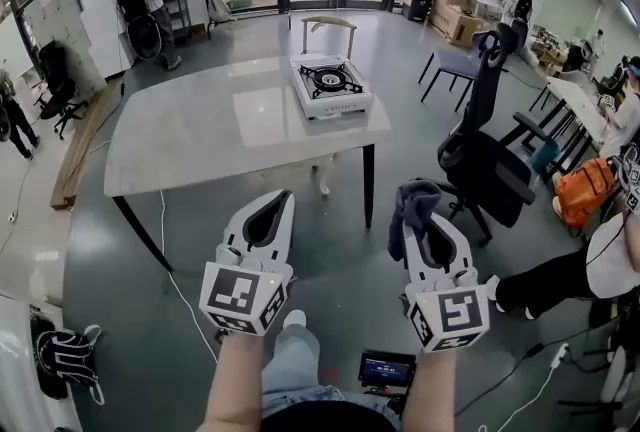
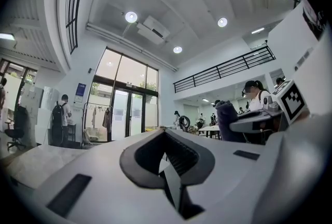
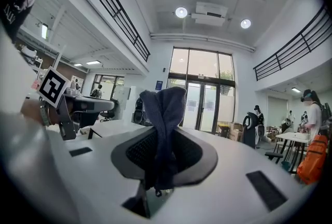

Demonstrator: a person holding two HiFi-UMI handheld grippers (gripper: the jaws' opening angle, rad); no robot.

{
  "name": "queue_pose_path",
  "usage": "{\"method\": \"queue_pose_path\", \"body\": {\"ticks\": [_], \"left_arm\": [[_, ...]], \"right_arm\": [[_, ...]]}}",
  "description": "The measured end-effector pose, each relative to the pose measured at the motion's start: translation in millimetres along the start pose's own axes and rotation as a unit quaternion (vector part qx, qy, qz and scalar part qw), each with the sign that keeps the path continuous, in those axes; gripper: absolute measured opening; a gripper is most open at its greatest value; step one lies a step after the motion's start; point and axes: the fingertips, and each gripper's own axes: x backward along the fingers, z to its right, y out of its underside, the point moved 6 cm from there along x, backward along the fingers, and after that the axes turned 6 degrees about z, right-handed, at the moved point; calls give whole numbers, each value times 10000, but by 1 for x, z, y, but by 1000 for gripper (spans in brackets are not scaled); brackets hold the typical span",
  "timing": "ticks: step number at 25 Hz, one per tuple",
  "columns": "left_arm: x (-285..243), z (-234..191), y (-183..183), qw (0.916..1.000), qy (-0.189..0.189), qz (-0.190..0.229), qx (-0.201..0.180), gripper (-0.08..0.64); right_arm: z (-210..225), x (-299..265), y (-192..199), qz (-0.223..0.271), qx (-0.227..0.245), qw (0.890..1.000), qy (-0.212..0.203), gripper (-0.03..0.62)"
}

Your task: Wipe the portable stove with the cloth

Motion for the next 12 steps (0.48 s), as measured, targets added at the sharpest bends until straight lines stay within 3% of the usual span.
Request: {"method": "queue_pose_path", "body": {"ticks": [12], "left_arm": [[-90, -116, 42, 9990, 74, -290, 338, 8]], "right_arm": [[-8, -142, 16, -221, 3, 9996, 185, 92]]}}
